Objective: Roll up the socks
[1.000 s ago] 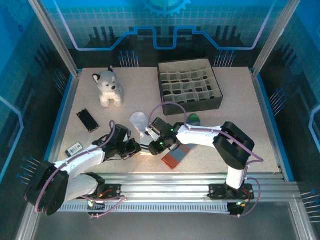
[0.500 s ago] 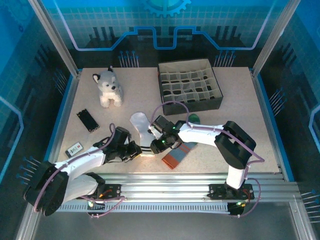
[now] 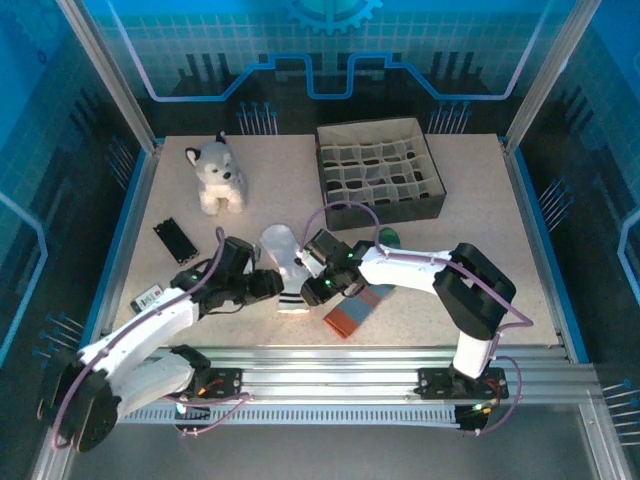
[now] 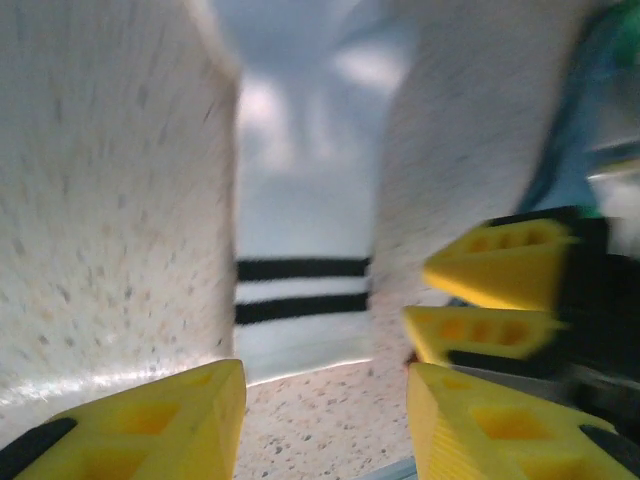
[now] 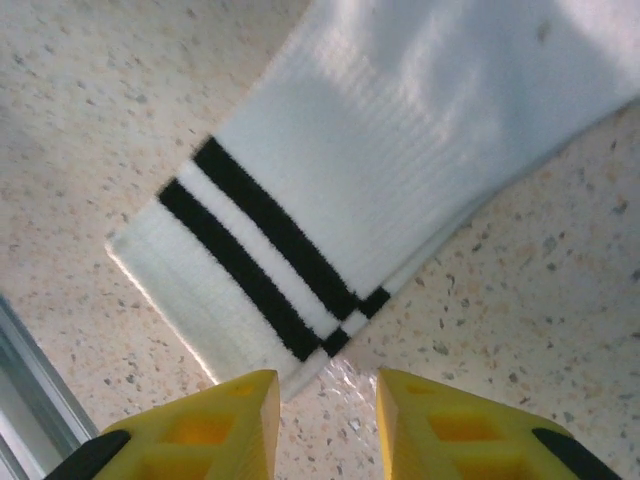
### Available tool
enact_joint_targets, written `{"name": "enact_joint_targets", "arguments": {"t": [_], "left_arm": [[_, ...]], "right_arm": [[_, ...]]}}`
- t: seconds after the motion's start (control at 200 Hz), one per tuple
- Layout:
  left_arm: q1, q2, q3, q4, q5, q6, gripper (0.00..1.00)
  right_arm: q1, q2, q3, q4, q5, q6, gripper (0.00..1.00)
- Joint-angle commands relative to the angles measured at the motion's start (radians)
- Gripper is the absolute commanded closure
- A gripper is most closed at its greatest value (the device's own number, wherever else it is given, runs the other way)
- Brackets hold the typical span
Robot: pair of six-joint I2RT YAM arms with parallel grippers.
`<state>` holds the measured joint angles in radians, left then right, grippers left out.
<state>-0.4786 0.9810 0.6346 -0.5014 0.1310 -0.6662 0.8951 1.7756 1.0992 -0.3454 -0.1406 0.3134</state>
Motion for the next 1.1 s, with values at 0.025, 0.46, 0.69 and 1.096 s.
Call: {"name": "enact_joint_targets", "arguments": {"t": [0.025,0.46,0.69,1.096], "left_arm": [[0.005,-0.087,0.115,-0.146,-0.088,0.368,0.52],[-0.005,-0.205,-0.142,0.190,0.261,1.186,0.50],[-0.055,-0.090,-0.183,0.216,0.274,1.441,0.58],[-0.096,0.139,-0.176,0.293,0.124,1.606,0.67]], "right_arm": [[-0.032,-0.126,-0.089,0.135,-0.008,-0.102,0.68],[-0.150,-0.376,-0.389,0.503,-0.117,-0.490,0.47],[-0.145,-0.389,-0.547,0.752,-0.116,-0.663,0.42],[-0.098,-0.318,-0.576,0.823,-0.109,-0.785,0.44]]}}
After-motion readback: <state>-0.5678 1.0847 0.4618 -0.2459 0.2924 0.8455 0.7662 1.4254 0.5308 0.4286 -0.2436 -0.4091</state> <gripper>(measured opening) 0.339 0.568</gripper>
